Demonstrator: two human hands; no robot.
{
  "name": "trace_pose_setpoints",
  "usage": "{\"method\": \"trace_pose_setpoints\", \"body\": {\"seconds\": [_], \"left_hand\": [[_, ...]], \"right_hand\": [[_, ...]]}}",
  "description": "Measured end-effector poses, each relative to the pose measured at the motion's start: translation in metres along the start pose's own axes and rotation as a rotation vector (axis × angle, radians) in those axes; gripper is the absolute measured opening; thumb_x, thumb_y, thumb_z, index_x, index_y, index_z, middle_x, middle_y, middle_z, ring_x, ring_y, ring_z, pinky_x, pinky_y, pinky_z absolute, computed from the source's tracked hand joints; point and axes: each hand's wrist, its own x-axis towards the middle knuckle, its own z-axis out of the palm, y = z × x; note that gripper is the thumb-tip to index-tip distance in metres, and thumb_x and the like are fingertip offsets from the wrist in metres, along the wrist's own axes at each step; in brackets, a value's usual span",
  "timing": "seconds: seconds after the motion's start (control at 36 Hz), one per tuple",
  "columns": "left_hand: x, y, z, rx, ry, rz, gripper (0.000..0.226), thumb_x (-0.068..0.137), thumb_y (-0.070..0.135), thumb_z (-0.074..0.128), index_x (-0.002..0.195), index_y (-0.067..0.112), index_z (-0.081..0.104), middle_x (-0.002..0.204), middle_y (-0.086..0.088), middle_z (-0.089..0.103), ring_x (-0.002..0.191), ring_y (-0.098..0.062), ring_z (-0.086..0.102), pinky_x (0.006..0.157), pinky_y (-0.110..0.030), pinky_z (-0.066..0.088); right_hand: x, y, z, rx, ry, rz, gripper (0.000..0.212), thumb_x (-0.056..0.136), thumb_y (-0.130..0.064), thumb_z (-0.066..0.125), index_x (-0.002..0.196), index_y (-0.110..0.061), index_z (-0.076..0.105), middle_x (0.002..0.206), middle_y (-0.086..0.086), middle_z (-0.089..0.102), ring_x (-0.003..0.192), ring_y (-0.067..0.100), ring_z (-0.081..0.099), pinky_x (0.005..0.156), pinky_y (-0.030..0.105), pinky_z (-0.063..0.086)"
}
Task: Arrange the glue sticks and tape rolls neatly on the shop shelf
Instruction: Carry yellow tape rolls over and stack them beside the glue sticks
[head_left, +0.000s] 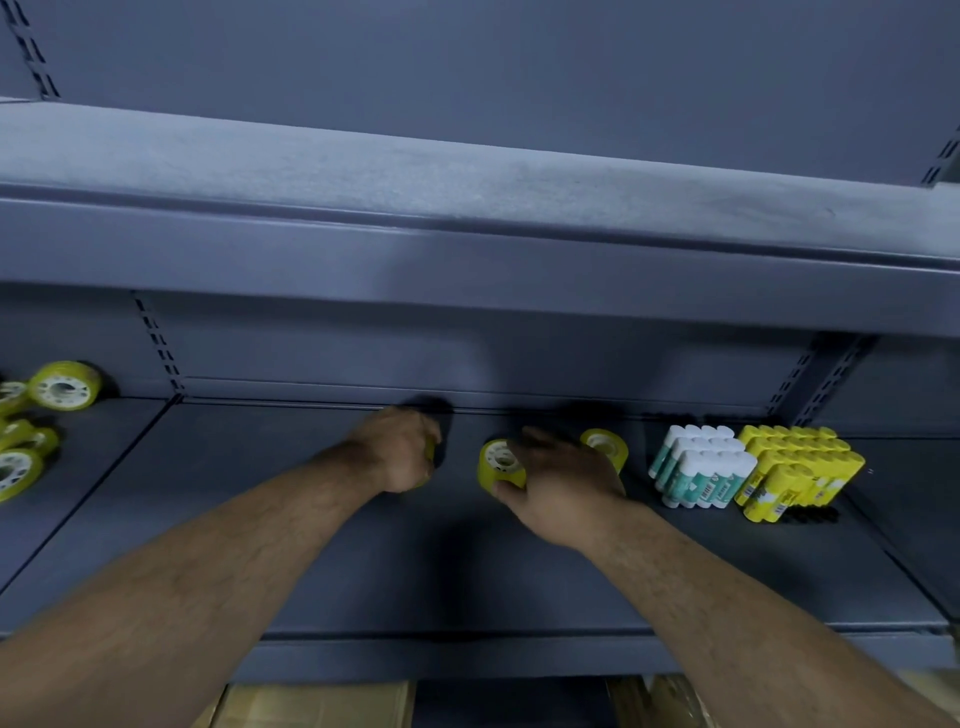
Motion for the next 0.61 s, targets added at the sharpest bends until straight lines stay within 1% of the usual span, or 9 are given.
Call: {"method": "trace_pose_setpoints", "body": {"seconds": [0.11, 0.25, 0.31, 0.33, 0.39, 0.44, 0.5, 0.53, 0.61], "left_hand": [[0.000, 0.005, -0.003, 0.056, -0.019, 0.016, 0.028, 0.081, 0.023, 0.066, 0.110, 0.025, 0.068, 0.115, 0.002, 0.068, 0.107, -0.020, 0.061, 0.073, -0.019, 0.039], [0.003, 0.008, -0.003, 0.072, -0.071, -0.012, 0.034, 0.081, 0.021, 0.066, 0.115, 0.023, 0.066, 0.117, 0.001, 0.065, 0.105, -0.019, 0.060, 0.076, -0.023, 0.046], [0.001, 0.009, -0.004, 0.081, -0.063, -0.007, 0.039, 0.082, 0.022, 0.065, 0.121, 0.023, 0.064, 0.124, -0.001, 0.064, 0.111, -0.020, 0.059, 0.081, -0.022, 0.047], [0.000, 0.009, -0.004, 0.069, -0.054, -0.009, 0.047, 0.083, 0.025, 0.066, 0.129, 0.024, 0.060, 0.132, -0.001, 0.061, 0.118, -0.021, 0.057, 0.086, -0.020, 0.044], [-0.006, 0.007, -0.005, 0.028, -0.054, -0.016, 0.073, 0.083, 0.036, 0.068, 0.150, 0.029, 0.039, 0.151, 0.000, 0.045, 0.136, -0.020, 0.043, 0.102, -0.018, 0.035], [-0.015, 0.005, -0.007, 0.015, -0.041, -0.047, 0.091, 0.080, 0.056, 0.063, 0.157, 0.034, 0.019, 0.161, 0.002, 0.029, 0.147, -0.021, 0.028, 0.117, -0.027, 0.025], [-0.026, 0.001, -0.011, 0.028, -0.002, -0.092, 0.093, 0.076, 0.068, 0.048, 0.157, 0.041, 0.010, 0.165, 0.007, 0.017, 0.151, -0.020, 0.017, 0.121, -0.039, 0.020], [-0.033, -0.002, -0.013, 0.037, 0.011, -0.112, 0.089, 0.078, 0.067, 0.041, 0.157, 0.042, 0.007, 0.166, 0.009, 0.012, 0.152, -0.017, 0.012, 0.122, -0.041, 0.017], [-0.059, -0.014, -0.022, 0.025, 0.030, -0.175, 0.074, 0.095, 0.056, 0.036, 0.158, 0.037, 0.002, 0.167, 0.007, 0.002, 0.153, -0.013, 0.000, 0.124, -0.039, 0.004]], "right_hand": [[-0.005, 0.003, 0.001, 0.009, 0.004, -0.001, 0.063, 0.097, -0.061, 0.043, 0.151, -0.028, 0.039, 0.163, -0.003, 0.026, 0.146, 0.024, 0.031, 0.112, 0.037, 0.033], [-0.009, 0.005, -0.003, 0.008, 0.030, 0.005, 0.060, 0.098, -0.059, 0.044, 0.148, -0.027, 0.043, 0.160, -0.002, 0.032, 0.142, 0.025, 0.036, 0.110, 0.039, 0.038], [-0.010, 0.006, -0.005, 0.019, 0.028, 0.003, 0.061, 0.097, -0.059, 0.044, 0.150, -0.028, 0.041, 0.162, -0.003, 0.029, 0.144, 0.025, 0.034, 0.111, 0.038, 0.036], [-0.011, 0.006, -0.006, 0.024, 0.027, 0.001, 0.062, 0.097, -0.060, 0.045, 0.150, -0.028, 0.040, 0.163, -0.003, 0.028, 0.145, 0.025, 0.033, 0.112, 0.038, 0.035], [-0.011, 0.006, -0.008, 0.036, 0.029, -0.004, 0.062, 0.097, -0.060, 0.045, 0.150, -0.029, 0.041, 0.162, -0.003, 0.030, 0.144, 0.025, 0.033, 0.112, 0.036, 0.035], [-0.008, 0.005, -0.011, 0.037, 0.025, -0.019, 0.060, 0.097, -0.059, 0.045, 0.149, -0.028, 0.041, 0.159, -0.004, 0.033, 0.143, 0.025, 0.034, 0.111, 0.035, 0.034], [-0.002, 0.001, -0.014, 0.045, 0.016, -0.033, 0.060, 0.097, -0.057, 0.045, 0.149, -0.028, 0.040, 0.160, -0.003, 0.031, 0.144, 0.025, 0.032, 0.113, 0.035, 0.033], [0.001, -0.002, -0.015, 0.058, 0.018, -0.045, 0.061, 0.097, -0.058, 0.046, 0.150, -0.029, 0.039, 0.162, -0.003, 0.028, 0.146, 0.025, 0.030, 0.115, 0.036, 0.032], [0.010, -0.017, -0.017, 0.098, 0.018, -0.100, 0.071, 0.096, -0.063, 0.046, 0.157, -0.029, 0.029, 0.167, -0.003, 0.016, 0.152, 0.022, 0.018, 0.121, 0.036, 0.024]]}}
